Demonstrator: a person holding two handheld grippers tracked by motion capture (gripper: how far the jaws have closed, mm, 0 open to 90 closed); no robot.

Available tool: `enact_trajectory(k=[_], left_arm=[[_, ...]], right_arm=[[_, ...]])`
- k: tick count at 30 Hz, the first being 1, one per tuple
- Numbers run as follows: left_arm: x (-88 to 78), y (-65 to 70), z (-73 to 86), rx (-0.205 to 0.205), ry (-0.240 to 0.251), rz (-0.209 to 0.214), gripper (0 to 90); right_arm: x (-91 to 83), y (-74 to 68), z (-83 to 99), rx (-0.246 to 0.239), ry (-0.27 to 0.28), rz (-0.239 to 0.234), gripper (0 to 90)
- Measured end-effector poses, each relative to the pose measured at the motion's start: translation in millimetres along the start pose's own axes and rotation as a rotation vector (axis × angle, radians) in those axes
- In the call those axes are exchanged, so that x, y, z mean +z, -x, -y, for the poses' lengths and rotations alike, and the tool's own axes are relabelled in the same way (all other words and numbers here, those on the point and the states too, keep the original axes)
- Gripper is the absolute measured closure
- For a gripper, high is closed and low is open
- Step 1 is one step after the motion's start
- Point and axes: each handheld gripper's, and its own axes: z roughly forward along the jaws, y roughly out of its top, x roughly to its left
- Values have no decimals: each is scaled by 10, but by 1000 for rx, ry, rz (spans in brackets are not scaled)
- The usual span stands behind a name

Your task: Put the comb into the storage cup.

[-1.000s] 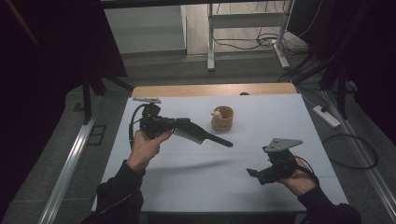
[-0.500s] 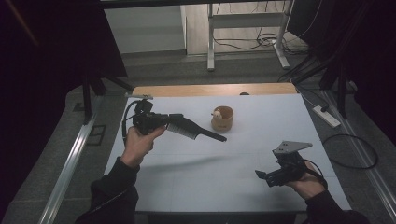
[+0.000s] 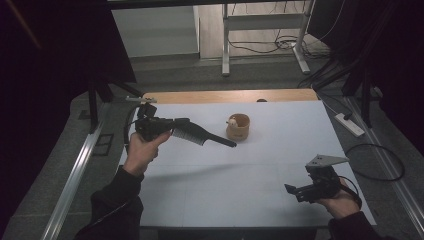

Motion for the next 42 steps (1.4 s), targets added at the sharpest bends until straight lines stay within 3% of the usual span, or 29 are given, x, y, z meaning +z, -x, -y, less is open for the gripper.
enact_trajectory(k=[9,19,42], left_arm=[[-39,-30,-60,-6,6,-10,837],[-71,-58,-137,-14,5,-33,837],[-43,-193,-385,-33,9,-77,837]], right_arm=[[-110,53,118,59,-20,62,0],[-234,63,197,97,-22,73,0],[-280,32,231,91,-13,103,13]])
